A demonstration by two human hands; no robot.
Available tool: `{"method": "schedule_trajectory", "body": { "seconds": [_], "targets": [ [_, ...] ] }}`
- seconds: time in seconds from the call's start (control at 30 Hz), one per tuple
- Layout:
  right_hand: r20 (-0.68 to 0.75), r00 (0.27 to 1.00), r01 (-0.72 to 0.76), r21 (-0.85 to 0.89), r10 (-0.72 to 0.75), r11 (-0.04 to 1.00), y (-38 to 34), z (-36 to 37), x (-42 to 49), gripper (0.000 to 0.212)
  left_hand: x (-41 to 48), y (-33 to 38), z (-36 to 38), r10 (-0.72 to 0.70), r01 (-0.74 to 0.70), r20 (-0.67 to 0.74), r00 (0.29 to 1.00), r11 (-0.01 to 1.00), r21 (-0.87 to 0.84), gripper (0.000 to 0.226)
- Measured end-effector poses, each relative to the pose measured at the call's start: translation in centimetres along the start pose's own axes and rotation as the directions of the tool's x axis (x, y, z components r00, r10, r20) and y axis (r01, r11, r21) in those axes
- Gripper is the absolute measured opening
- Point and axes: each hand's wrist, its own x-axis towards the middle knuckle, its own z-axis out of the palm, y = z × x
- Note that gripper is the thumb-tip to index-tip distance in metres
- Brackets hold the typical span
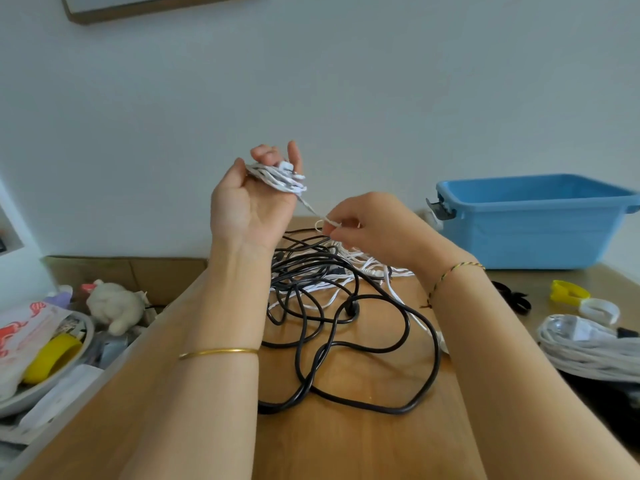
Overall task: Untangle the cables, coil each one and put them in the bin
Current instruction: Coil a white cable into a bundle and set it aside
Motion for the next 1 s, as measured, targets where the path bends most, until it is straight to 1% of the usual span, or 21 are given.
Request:
{"method": "schedule_trajectory", "body": {
  "seconds": [0.03, 0.1, 0.17, 0.27, 0.3, 0.33, 0.37, 0.4, 0.43, 0.47, 0.53, 0.57, 0.63, 0.67, 0.7, 0.77, 0.83, 0.9, 0.93, 0.97, 1.0],
  "targets": [
    [0.026, 1.0, 0.011, -0.028, -0.01, 1.0, -0.4, -0.1, 0.0, 0.019, 0.3, -0.2, -0.2, 0.051, -0.05, -0.026, 0.998, 0.998, 0.045, 0.04],
    [0.071, 0.997, 0.024, -0.074, -0.018, 0.997, -0.9, -0.4, -0.1, 0.019, 0.6, -0.5, -0.6, 0.165, -0.146, -0.072, 0.984, 0.965, 0.218, 0.032],
    [0.083, 0.997, 0.015, -0.074, -0.009, 0.997, -1.0, -0.9, -0.3, 0.019, 0.8, -0.3, -1.0, 0.281, -0.221, -0.079, 0.956, 0.874, 0.434, 0.025],
    [0.026, 1.0, -0.005, -0.038, 0.006, 0.999, -0.6, -1.8, -0.5, 0.016, 0.9, -0.1, -1.2, 0.395, -0.273, -0.016, 0.918, 0.662, 0.698, 0.017],
    [-0.008, 1.0, -0.007, -0.033, 0.007, 0.999, -0.5, -2.2, -0.5, 0.016, 0.7, -0.1, -1.3, 0.417, -0.283, 0.031, 0.909, 0.558, 0.78, 0.018],
    [-0.048, 0.999, -0.009, -0.03, 0.007, 1.0, -0.4, -2.5, -0.6, 0.015, 0.5, -0.2, -1.4, 0.421, -0.283, 0.092, 0.903, 0.42, 0.862, 0.024],
    [-0.09, 0.996, -0.008, -0.031, 0.005, 0.999, -0.3, -2.8, -0.6, 0.014, 0.3, -0.3, -1.5, 0.394, -0.27, 0.155, 0.906, 0.255, 0.928, 0.03],
    [-0.132, 0.991, -0.004, -0.034, -0.001, 0.999, -0.1, -2.9, -0.6, 0.014, -0.1, -0.5, -1.5, 0.331, -0.249, 0.207, 0.921, 0.088, 0.965, 0.03],
    [-0.174, 0.985, 0.0, -0.038, -0.007, 0.999, 0.0, -2.9, -0.5, 0.014, -0.5, -0.7, -1.4, 0.247, -0.225, 0.231, 0.941, -0.055, 0.973, 0.024],
    [-0.212, 0.977, 0.002, -0.042, -0.011, 0.999, 0.2, -2.9, -0.5, 0.013, -0.9, -1.0, -1.3, 0.158, -0.202, 0.228, 0.961, -0.164, 0.965, 0.019],
    [-0.274, 0.961, 0.013, -0.045, -0.024, 0.999, 0.3, -2.5, -0.3, 0.012, -1.3, -1.8, -1.1, 0.006, -0.172, 0.183, 0.983, -0.307, 0.936, 0.02],
    [-0.307, 0.951, 0.023, -0.05, -0.037, 0.998, 0.3, -2.3, -0.2, 0.011, -1.3, -2.2, -1.0, -0.043, -0.17, 0.165, 0.985, -0.367, 0.915, 0.021],
    [-0.371, 0.926, 0.046, -0.065, -0.067, 0.997, 0.4, -2.1, 0.0, 0.01, -1.1, -2.5, -1.2, -0.089, -0.165, 0.14, 0.986, -0.445, 0.88, 0.03],
    [-0.405, 0.911, 0.053, -0.068, -0.076, 0.996, 0.4, -2.1, 0.0, 0.01, -1.0, -2.4, -1.2, -0.104, -0.15, 0.116, 0.988, -0.435, 0.888, 0.034],
    [-0.44, 0.894, 0.057, -0.066, -0.08, 0.996, 0.5, -2.1, 0.1, 0.011, -0.9, -2.1, -1.3, -0.125, -0.118, 0.075, 0.989, -0.378, 0.918, 0.038],
    [-0.524, 0.848, 0.06, -0.047, -0.076, 0.997, 1.0, -2.3, 0.1, 0.014, -1.0, -1.6, -1.4, -0.221, -0.009, -0.028, 0.975, -0.169, 0.986, 0.046],
    [-0.575, 0.815, 0.072, -0.022, -0.072, 0.997, 1.5, -2.5, -0.1, 0.017, -1.1, -1.3, -1.4, -0.388, 0.117, -0.072, 0.919, 0.095, 0.989, 0.052],
    [-0.565, 0.819, 0.113, -0.011, -0.099, 0.994, 1.6, -2.3, -0.2, 0.019, -1.0, -1.1, -1.2, -0.539, 0.251, -0.014, 0.842, 0.37, 0.895, 0.053],
    [-0.553, 0.827, 0.129, 0.008, -0.103, 0.992, 1.5, -2.1, -0.2, 0.019, -0.7, -1.0, -1.3, -0.594, 0.322, 0.032, 0.804, 0.48, 0.816, 0.053],
    [-0.539, 0.837, 0.131, 0.031, -0.094, 0.991, 1.3, -1.8, -0.1, 0.02, -0.5, -0.9, -1.3, -0.636, 0.387, 0.089, 0.766, 0.568, 0.727, 0.051],
    [-0.514, 0.854, 0.123, 0.044, -0.083, 0.991, 1.0, -1.4, 0.0, 0.021, -0.3, -0.8, -1.4, -0.66, 0.439, 0.146, 0.737, 0.632, 0.639, 0.05]
  ]
}}
